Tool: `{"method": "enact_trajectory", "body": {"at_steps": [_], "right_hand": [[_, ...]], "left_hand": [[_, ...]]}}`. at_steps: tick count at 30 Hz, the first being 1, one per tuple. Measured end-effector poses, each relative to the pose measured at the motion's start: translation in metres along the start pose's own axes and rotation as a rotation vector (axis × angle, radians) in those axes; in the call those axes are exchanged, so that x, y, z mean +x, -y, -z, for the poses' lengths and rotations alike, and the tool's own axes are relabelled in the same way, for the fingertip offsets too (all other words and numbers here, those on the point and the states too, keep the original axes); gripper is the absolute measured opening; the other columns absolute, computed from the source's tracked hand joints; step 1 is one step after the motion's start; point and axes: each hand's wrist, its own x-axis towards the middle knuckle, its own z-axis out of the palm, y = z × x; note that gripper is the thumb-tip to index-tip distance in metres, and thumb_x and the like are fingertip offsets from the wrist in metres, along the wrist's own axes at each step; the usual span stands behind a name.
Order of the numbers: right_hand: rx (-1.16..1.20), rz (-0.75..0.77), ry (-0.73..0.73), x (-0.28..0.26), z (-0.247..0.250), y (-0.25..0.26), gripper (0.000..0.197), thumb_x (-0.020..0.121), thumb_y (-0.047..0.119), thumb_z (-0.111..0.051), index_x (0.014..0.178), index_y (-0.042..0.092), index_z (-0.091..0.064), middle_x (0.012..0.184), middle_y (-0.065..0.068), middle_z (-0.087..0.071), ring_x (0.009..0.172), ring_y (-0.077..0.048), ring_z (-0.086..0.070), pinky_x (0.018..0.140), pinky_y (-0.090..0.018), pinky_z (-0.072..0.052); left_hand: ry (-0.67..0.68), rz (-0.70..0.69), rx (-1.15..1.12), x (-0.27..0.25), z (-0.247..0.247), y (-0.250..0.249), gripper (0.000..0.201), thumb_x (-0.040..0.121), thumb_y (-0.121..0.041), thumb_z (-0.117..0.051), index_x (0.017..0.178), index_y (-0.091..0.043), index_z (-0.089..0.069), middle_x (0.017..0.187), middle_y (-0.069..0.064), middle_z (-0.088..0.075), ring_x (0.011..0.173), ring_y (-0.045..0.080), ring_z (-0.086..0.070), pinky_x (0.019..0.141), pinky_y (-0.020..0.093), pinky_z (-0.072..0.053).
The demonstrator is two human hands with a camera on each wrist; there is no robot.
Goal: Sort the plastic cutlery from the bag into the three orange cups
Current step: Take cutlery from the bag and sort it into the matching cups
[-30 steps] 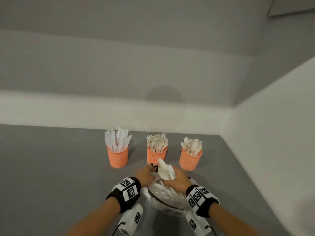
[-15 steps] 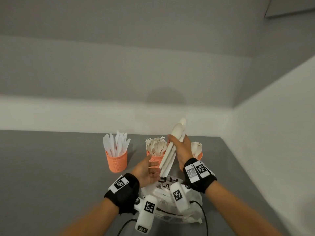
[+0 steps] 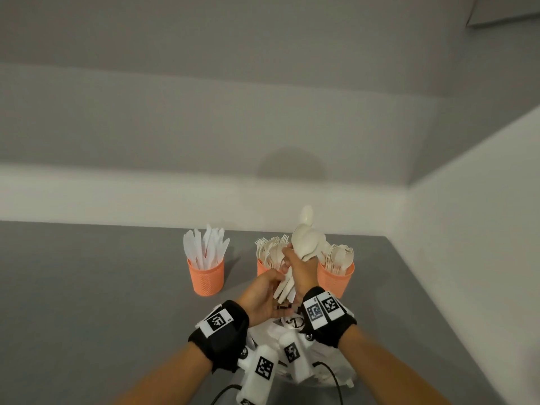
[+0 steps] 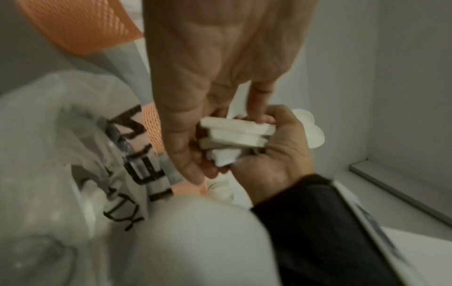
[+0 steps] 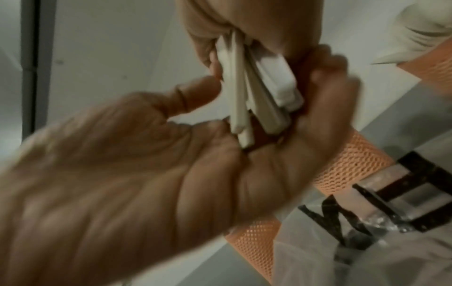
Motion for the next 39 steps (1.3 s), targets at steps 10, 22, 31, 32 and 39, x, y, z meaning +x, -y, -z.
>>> {"method": "enact_trajectory", "body": {"at_steps": [10,22,31,32,39], "right_hand": [[-0.118,-0.352,0.633,0.008,0.013,-0.001,0.013,0.082,0.022,-0.048,0.083,0.011,-0.056,0.086,-0.004,-0.07,0.082,-0.018,-0.065,0.077,-0.036,-0.049],[-0.39,-0.2,0.407,0.006,0.001,-0.006,0.043,0.084,0.036,-0.065,0.118,0.01,-0.06,0.104,-0.009,-0.068,0.091,-0.019,-0.066,0.077,-0.034,-0.053],[-0.051,-0.384,0.307,0.021,0.021,-0.006,0.021,0.093,0.02,-0.054,0.102,0.002,-0.058,0.069,-0.006,-0.068,0.059,-0.016,-0.066,0.056,-0.028,-0.054],[-0.031,-0.386,0.302,0.023,0.024,-0.006,0.018,0.092,0.022,-0.055,0.094,0.005,-0.058,0.069,-0.008,-0.064,0.055,-0.015,-0.064,0.053,-0.027,-0.053],[-0.124,-0.273,0.426,0.013,0.021,-0.009,0.015,0.09,0.021,-0.059,0.102,0.01,-0.059,0.065,-0.004,-0.063,0.038,-0.007,-0.05,0.036,-0.018,-0.04]], "left_hand": [[0.054,-0.108,0.401,-0.002,-0.001,-0.005,0.007,0.092,-0.01,-0.05,0.085,-0.009,-0.052,0.057,0.001,-0.056,0.047,0.011,-0.056,0.043,0.019,-0.044],[-0.491,-0.499,0.799,0.012,-0.018,0.006,0.025,0.096,-0.013,-0.041,0.118,-0.006,-0.05,0.08,0.011,-0.065,0.063,0.021,-0.063,0.055,0.021,-0.047],[-0.158,-0.283,1.077,-0.002,-0.001,-0.016,0.033,0.086,-0.035,-0.062,0.101,-0.006,-0.063,0.084,-0.004,-0.063,0.074,0.005,-0.057,0.075,0.019,-0.048],[-0.221,-0.285,1.019,-0.001,0.006,-0.02,0.039,0.085,-0.039,-0.061,0.092,-0.002,-0.067,0.077,-0.005,-0.064,0.071,0.006,-0.057,0.076,0.022,-0.048],[-0.447,-0.459,0.623,0.004,0.009,-0.036,0.017,0.09,-0.025,-0.059,0.09,-0.008,-0.058,0.077,0.003,-0.061,0.066,0.016,-0.057,0.06,0.024,-0.046]]}}
